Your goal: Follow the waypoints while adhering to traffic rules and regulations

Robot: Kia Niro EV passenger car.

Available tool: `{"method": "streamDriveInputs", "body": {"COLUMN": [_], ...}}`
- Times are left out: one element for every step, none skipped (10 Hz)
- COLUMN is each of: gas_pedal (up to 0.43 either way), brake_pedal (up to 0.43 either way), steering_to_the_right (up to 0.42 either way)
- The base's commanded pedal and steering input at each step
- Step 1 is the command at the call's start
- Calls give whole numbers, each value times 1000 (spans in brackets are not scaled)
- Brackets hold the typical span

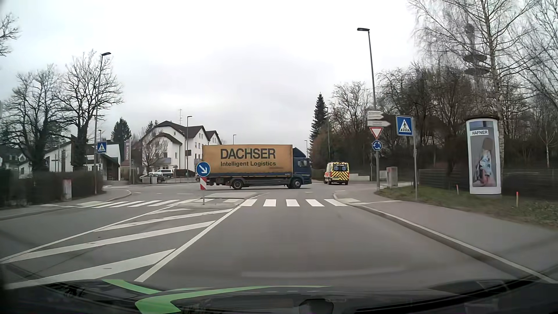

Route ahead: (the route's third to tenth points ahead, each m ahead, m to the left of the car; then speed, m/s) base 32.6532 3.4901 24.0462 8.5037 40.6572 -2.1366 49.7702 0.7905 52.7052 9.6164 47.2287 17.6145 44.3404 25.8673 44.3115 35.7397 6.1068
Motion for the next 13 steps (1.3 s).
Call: {"method": "streamDriveInputs", "body": {"gas_pedal": [0, 0, 0, 0, 0, 0, 0, 0, 0, 0, 0, 0, 0], "brake_pedal": [73, 12, 0, 0, 0, 0, 0, 0, 0, 0, 0, 0, 0], "steering_to_the_right": [7, 7, 7, 7, 7, 6, 6, 5, 4, 4, 4, 3, 4]}}
